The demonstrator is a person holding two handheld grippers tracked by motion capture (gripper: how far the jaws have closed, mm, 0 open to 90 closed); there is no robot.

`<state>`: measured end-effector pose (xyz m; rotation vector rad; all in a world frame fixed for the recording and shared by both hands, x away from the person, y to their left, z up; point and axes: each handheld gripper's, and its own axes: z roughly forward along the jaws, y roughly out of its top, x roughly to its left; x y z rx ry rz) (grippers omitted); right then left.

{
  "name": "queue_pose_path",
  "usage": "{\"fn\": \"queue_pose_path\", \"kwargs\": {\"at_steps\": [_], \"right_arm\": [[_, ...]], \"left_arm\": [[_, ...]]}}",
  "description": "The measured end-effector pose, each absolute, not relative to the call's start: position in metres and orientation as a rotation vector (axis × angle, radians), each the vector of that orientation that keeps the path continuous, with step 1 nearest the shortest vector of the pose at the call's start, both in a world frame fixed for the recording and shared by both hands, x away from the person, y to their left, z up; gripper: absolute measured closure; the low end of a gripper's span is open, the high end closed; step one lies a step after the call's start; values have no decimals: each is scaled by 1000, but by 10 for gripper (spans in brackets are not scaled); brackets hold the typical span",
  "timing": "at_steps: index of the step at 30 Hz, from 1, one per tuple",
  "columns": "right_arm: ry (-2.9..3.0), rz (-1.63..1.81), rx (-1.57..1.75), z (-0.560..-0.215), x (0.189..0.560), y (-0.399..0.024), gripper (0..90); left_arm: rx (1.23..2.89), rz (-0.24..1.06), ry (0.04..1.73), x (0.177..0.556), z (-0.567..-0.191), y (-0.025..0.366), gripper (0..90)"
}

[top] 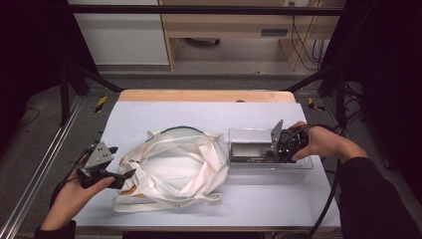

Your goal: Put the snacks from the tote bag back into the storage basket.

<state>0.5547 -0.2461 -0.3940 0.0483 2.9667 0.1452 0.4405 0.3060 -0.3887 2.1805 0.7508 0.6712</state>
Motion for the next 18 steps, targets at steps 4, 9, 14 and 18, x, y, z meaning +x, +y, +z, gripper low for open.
{"fn": "queue_pose_path", "kwargs": {"at_steps": [4, 9, 14, 18], "right_arm": [[2971, 117, 53, -397, 554, -247, 427], [2975, 110, 51, -400, 557, -245, 427], [2984, 96, 34, -403, 559, -240, 427], [2987, 91, 51, -406, 560, -240, 426]], "left_arm": [[2177, 670, 752, 440, -389, 306, 70], [2180, 672, 751, 440, -389, 306, 70], [2179, 670, 751, 440, -389, 306, 70], [2177, 671, 752, 440, -389, 307, 70]]}}
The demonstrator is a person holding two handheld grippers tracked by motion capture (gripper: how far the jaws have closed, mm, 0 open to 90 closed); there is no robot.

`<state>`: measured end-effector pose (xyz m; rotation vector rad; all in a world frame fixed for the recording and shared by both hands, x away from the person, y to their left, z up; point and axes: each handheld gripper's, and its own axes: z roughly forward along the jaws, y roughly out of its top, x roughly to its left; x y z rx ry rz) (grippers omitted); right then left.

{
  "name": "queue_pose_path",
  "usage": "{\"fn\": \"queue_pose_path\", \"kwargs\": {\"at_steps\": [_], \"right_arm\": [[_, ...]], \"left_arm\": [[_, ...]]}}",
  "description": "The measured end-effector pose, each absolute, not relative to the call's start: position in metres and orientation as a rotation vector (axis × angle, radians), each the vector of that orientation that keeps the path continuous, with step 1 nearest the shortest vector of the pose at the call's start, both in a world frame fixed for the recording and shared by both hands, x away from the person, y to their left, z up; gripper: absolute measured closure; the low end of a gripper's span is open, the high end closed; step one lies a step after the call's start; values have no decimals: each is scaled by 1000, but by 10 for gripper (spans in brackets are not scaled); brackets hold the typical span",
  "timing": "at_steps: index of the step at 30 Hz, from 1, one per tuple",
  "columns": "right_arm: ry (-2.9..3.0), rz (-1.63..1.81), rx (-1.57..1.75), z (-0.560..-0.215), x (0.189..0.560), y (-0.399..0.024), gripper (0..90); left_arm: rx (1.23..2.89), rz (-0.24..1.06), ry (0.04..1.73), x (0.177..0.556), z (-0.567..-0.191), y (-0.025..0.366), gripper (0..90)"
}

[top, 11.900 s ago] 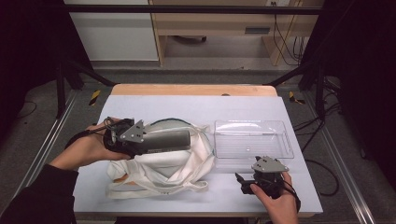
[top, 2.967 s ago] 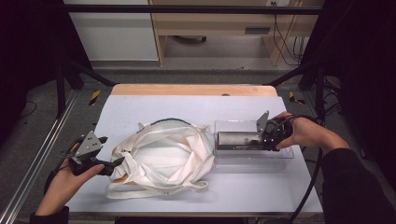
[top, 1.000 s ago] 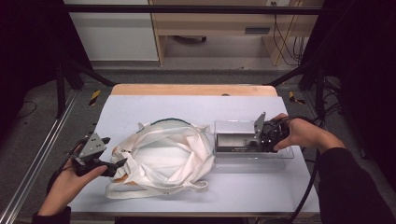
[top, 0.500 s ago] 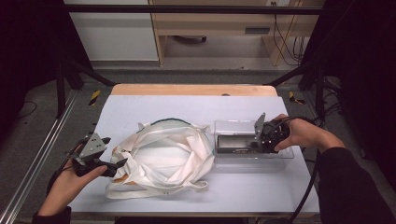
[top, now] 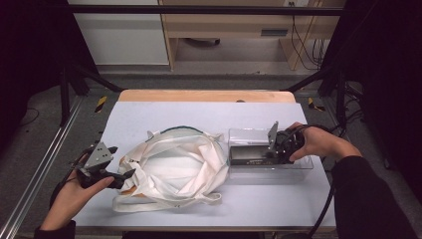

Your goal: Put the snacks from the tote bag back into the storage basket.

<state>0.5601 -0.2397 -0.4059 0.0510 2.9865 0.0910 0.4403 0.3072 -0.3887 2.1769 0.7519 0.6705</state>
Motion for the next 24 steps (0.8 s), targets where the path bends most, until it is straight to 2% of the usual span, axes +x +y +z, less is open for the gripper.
{"fn": "queue_pose_path", "kwargs": {"at_steps": [5, 12, 24], "right_arm": [[2998, 77, 74, -407, 562, -239, 419], [2969, 144, 168, -400, 564, -242, 274], [2882, 268, 284, -378, 556, -252, 195]], "left_arm": [[2179, 672, 749, 440, -388, 307, 70], [2174, 674, 751, 440, -387, 308, 70], [2172, 675, 751, 439, -386, 308, 68]]}}
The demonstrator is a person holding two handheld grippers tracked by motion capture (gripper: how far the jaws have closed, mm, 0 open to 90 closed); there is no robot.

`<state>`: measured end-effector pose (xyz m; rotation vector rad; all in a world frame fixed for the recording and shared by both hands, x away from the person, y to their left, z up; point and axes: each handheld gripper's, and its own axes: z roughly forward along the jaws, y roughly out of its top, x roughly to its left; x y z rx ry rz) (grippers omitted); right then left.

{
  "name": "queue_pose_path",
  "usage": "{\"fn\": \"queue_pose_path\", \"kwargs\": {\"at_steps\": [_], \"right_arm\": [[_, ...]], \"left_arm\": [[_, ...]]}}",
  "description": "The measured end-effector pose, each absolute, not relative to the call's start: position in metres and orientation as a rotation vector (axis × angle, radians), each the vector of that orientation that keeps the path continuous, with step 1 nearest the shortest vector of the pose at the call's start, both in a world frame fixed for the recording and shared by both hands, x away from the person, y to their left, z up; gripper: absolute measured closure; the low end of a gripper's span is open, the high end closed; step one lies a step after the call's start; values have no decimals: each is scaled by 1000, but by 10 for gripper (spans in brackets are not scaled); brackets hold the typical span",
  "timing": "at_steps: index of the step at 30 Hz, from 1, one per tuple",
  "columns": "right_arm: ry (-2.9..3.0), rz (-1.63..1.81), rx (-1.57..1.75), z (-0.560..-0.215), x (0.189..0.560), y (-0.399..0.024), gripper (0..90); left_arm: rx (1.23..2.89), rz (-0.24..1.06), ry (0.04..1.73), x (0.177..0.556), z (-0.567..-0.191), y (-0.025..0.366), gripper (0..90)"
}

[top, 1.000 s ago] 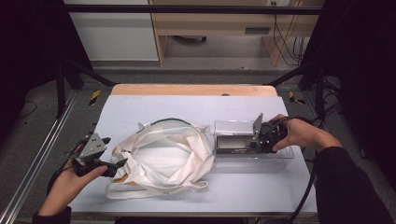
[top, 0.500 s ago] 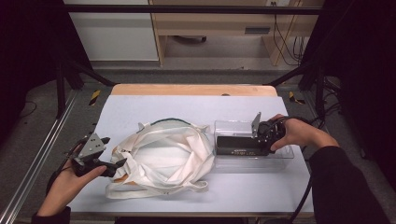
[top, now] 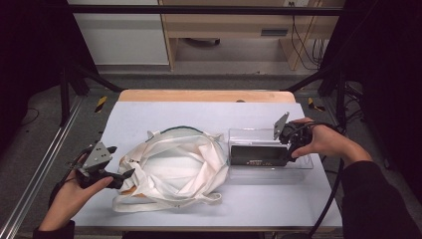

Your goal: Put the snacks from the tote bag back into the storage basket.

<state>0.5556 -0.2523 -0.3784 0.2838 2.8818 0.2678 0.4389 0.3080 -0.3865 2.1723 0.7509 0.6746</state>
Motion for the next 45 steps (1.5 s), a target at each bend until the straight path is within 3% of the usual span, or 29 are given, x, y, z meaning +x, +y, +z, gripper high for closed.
{"fn": "queue_pose_path", "kwargs": {"at_steps": [17, 25, 45], "right_arm": [[2492, 576, 697, -341, 514, -232, 132], [2362, 761, 887, -354, 488, -221, 122], [2124, 926, 1053, -355, 443, -237, 56]], "left_arm": [[2180, 675, 763, 440, -392, 307, 65], [2164, 683, 775, 440, -393, 309, 60], [2073, 701, 867, 439, -398, 319, 42]]}}
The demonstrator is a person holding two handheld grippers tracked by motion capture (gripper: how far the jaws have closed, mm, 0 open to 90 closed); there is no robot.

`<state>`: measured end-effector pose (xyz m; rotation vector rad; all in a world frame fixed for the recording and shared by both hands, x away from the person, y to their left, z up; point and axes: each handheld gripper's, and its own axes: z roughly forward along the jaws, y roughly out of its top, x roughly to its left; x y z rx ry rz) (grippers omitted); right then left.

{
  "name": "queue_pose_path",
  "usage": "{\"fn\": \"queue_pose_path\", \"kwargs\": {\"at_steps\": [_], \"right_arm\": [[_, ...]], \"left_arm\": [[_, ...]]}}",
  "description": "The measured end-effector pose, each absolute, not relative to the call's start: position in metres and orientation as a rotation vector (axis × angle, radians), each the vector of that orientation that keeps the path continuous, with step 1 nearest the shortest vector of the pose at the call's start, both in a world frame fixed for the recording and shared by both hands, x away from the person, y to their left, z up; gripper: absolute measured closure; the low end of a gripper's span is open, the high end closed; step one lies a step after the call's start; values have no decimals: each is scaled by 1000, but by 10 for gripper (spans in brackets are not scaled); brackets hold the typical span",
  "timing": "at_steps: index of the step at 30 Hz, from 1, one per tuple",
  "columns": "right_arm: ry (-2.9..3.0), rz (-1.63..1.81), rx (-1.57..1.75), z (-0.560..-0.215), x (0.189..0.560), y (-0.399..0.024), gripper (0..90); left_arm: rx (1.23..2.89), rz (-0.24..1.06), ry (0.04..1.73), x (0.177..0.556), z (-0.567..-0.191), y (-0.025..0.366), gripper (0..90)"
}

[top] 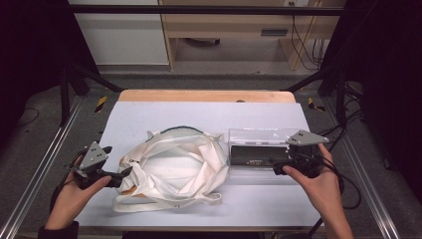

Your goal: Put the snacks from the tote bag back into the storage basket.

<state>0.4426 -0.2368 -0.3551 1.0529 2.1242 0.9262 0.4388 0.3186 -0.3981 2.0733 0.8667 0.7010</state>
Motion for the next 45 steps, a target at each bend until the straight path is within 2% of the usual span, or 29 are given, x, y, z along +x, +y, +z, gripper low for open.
{"fn": "queue_pose_path", "kwargs": {"at_steps": [22, 45], "right_arm": [[2029, 974, 1166, -396, 390, -263, 50], [2046, 972, 1232, -435, 374, -256, 59]], "left_arm": [[1959, 755, 983, 435, -418, 339, 40], [1904, 799, 1058, 416, -443, 351, 39]]}}
